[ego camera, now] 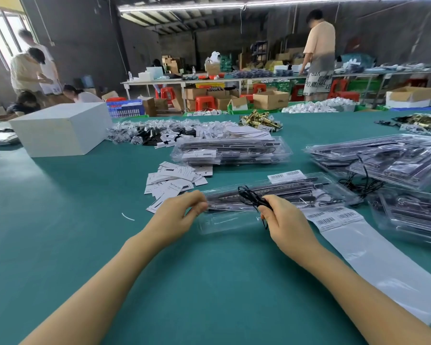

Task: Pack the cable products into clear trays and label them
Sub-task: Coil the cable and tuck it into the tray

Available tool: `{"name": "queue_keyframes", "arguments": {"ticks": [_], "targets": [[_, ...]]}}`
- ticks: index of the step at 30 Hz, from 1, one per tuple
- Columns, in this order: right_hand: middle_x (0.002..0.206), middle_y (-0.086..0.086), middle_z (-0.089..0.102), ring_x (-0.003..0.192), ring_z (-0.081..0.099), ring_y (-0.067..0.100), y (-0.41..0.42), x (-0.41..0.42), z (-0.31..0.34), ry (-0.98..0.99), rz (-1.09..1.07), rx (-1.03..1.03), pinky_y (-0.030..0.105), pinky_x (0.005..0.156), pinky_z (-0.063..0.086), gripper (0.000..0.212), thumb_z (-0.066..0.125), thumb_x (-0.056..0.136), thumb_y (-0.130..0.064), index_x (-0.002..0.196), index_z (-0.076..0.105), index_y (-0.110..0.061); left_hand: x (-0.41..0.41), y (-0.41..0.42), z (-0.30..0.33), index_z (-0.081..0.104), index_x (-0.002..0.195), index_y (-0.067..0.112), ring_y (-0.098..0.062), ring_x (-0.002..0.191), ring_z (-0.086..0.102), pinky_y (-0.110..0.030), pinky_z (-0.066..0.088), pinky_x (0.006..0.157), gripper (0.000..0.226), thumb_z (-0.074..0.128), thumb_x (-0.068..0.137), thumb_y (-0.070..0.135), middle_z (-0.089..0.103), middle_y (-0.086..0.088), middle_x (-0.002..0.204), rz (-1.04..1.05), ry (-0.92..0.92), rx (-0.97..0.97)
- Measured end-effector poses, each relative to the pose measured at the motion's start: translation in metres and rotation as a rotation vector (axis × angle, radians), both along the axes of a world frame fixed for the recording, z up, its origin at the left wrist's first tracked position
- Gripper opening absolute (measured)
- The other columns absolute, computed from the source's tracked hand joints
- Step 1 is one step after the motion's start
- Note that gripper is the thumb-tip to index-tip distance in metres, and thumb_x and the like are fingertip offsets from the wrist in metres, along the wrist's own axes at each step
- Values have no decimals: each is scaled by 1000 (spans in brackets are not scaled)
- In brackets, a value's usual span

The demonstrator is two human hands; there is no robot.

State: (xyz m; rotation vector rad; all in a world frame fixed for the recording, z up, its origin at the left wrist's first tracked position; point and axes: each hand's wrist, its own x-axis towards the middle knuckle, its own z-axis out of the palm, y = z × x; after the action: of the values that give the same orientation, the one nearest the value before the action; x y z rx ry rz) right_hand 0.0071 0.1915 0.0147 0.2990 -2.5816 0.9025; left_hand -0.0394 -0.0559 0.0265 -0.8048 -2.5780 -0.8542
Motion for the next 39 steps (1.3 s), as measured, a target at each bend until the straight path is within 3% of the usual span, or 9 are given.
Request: {"name": "queue_keyframes", "arguments": {"ticks": [5, 8, 12, 20, 25, 29, 31, 35, 39], "targets": [[68, 7, 56, 59, 49, 27, -4, -2, -6, 485, -14, 480, 33, 53, 41, 3, 64, 85, -4, 83, 63, -2, -12, 7, 6, 53, 86, 23, -1, 60, 49, -13, 36, 56, 18, 44, 101, 27, 62, 21, 70, 54, -88, 70], [69, 4, 52, 61, 46, 24, -9, -6, -10, 582, 30, 635, 33, 56, 41, 8, 67, 80, -1, 81, 63, -8, -15, 11, 8, 55, 84, 17, 2, 48, 43, -10, 34, 51, 24, 41, 102, 28, 58, 30, 63, 46, -150, 129], [69, 4, 53, 63, 47, 22, -13, -11, -8, 669, 64, 781, 30, 57, 40, 10, 63, 80, 3, 83, 65, -7, -17, 11, 8, 57, 84, 16, 0, 51, 42, -12, 34, 53, 28, 41, 101, 31, 61, 20, 64, 43, -195, 177], [61, 0, 56, 62, 53, 19, -19, -22, -5, 701, 108, 839, 28, 52, 41, 26, 65, 71, 3, 93, 71, -8, -14, 9, -6, 59, 81, 22, -3, 61, 41, -17, 33, 59, 25, 46, 99, 32, 56, 8, 70, 23, -183, 262], [47, -1, 44, 55, 40, 19, -22, -19, 0, 601, 67, 760, 27, 47, 30, 31, 74, 58, 11, 60, 54, -13, -10, 5, -9, 61, 82, 22, 1, 68, 49, -13, 36, 66, 18, 53, 97, 27, 60, 13, 73, -5, -172, 330], [40, -2, 39, 51, 36, 17, -27, -15, 3, 475, 21, 779, 24, 46, 21, 45, 86, 47, 4, 46, 45, -14, 0, 5, -13, 68, 86, 20, -1, 89, 62, -22, 46, 87, 9, 67, 89, 28, 69, 17, 85, 0, -178, 397], [38, -3, 39, 49, 38, 17, -29, -13, 2, 410, 4, 795, 22, 45, 17, 45, 88, 39, 3, 44, 46, -14, 9, 8, -11, 67, 89, 16, -6, 92, 61, -21, 45, 88, 19, 65, 83, 33, 67, 12, 89, 53, 39, 368], [37, -7, 42, 47, 42, 14, -29, -12, 1, 330, -31, 794, 20, 40, 15, 44, 91, 31, -6, 43, 49, -17, 29, 23, -8, 53, 62, 7, -22, 58, 43, -30, 38, 55, 24, 57, 82, 20, 49, -2, 62, -18, 628, 160], [37, -7, 42, 46, 42, 14, -29, -12, 0, 374, -58, 773, 21, 38, 16, 43, 92, 38, -10, 42, 49, -17, 45, 49, -20, 52, 53, 15, -22, 44, 46, -25, 34, 39, 26, 70, 72, 18, 50, 0, 52, 37, 653, -274]]}}
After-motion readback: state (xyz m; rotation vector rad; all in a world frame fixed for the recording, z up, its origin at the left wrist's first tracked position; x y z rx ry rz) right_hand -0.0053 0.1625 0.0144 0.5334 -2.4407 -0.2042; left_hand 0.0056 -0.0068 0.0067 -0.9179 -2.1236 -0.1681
